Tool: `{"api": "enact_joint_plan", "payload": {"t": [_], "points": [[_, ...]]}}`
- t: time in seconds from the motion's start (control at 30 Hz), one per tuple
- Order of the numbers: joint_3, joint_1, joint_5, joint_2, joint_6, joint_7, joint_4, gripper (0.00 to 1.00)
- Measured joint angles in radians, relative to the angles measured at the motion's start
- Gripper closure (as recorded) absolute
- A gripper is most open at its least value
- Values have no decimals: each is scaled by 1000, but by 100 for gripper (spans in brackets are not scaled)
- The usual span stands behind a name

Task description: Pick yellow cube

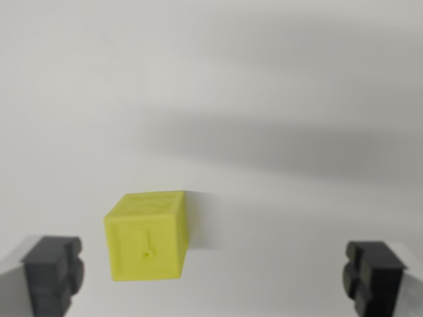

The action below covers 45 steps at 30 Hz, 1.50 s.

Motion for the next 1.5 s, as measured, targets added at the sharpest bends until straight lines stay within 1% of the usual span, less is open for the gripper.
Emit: {"api": "enact_joint_plan", "payload": {"t": [0.37, 0.8, 1.5], "points": [[0, 29, -3, 27, 73, 9, -56, 0], [0, 65, -8, 73, 161, 22, -111, 0], [0, 128, -18, 175, 308, 52, -175, 0]]}}
